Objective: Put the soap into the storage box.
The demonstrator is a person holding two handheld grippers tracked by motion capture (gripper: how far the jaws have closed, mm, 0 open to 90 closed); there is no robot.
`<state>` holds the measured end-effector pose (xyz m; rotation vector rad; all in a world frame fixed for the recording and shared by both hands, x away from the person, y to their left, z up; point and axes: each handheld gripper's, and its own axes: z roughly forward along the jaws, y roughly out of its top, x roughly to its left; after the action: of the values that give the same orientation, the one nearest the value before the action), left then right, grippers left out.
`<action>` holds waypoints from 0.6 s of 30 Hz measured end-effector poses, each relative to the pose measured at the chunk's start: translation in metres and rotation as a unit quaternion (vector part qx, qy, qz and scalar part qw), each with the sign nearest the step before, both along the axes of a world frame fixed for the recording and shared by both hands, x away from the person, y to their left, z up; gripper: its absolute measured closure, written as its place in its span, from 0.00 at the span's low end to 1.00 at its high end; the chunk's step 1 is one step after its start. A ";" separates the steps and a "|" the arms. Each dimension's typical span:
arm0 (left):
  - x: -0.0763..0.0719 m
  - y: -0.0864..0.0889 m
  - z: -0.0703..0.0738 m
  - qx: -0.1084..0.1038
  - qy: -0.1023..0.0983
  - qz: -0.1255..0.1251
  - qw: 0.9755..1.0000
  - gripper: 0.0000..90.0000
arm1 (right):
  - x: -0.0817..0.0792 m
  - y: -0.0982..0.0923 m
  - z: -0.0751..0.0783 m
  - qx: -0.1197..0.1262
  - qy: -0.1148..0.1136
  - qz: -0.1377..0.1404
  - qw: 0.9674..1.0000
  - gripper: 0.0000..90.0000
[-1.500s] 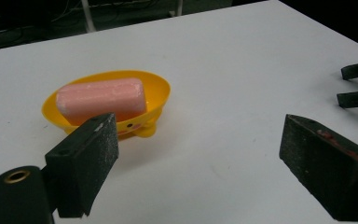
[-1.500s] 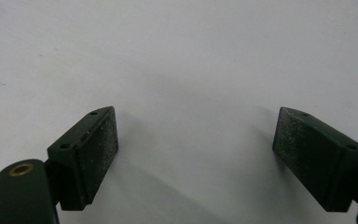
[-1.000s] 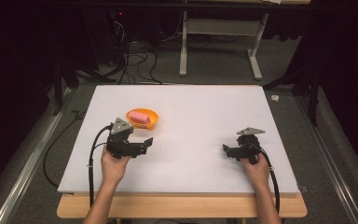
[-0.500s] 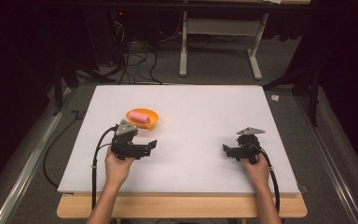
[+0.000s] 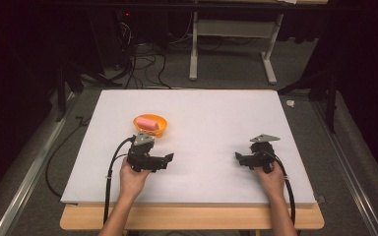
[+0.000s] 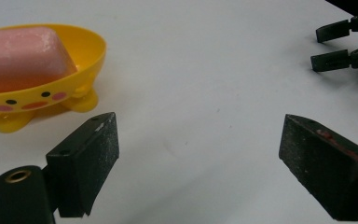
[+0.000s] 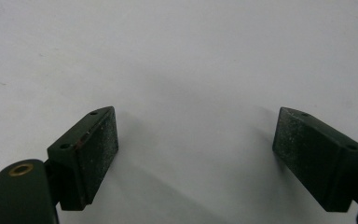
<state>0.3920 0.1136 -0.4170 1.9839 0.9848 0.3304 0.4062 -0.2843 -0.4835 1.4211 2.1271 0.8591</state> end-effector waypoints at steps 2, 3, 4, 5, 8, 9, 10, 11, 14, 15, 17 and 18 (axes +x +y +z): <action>0.000 -0.001 -0.001 0.001 0.000 0.000 1.000 0.14 | 0.000 0.000 0.000 0.001 0.001 0.000 1.000 0.16; 0.000 -0.002 -0.002 0.002 0.001 -0.001 1.000 0.14 | 0.000 0.000 0.000 0.001 0.001 0.000 1.000 0.16; 0.001 -0.003 -0.003 0.002 0.003 -0.002 1.000 0.14 | 0.000 0.000 0.000 0.000 0.002 0.000 1.000 0.16; 0.001 -0.004 -0.004 0.000 0.004 -0.001 1.000 0.14 | 0.000 0.000 0.000 0.000 0.002 0.000 1.000 0.16; 0.002 -0.008 -0.008 -0.002 0.007 -0.002 1.000 0.15 | 0.000 0.000 0.000 0.000 0.002 0.000 1.000 0.16; 0.003 -0.009 -0.009 0.000 0.007 -0.003 1.000 0.15 | 0.000 0.000 0.000 0.000 0.002 0.000 1.000 0.16; 0.003 -0.011 -0.010 0.001 0.008 -0.003 1.000 0.15 | 0.000 0.000 0.000 0.000 0.002 0.000 1.000 0.16; 0.003 -0.012 -0.011 0.002 0.008 -0.004 1.000 0.15 | 0.000 0.000 0.000 0.000 0.001 0.000 1.000 0.16; 0.003 -0.013 -0.014 0.008 0.008 -0.006 1.000 0.15 | 0.000 0.000 0.000 0.000 0.001 0.000 1.000 0.16; 0.003 -0.013 -0.015 0.008 0.009 -0.005 1.000 0.15 | 0.000 0.000 0.000 0.000 0.001 0.000 1.000 0.16; 0.005 -0.012 -0.018 0.007 0.015 -0.004 1.000 0.15 | 0.000 0.000 0.000 0.000 0.002 0.000 1.000 0.16; 0.006 -0.012 -0.020 0.009 0.017 -0.003 1.000 0.15 | 0.000 0.000 0.000 0.000 0.001 0.000 1.000 0.16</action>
<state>0.3978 0.1017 -0.4371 2.0144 1.0017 0.3041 0.4062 -0.2844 -0.4833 1.4229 2.1295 0.8572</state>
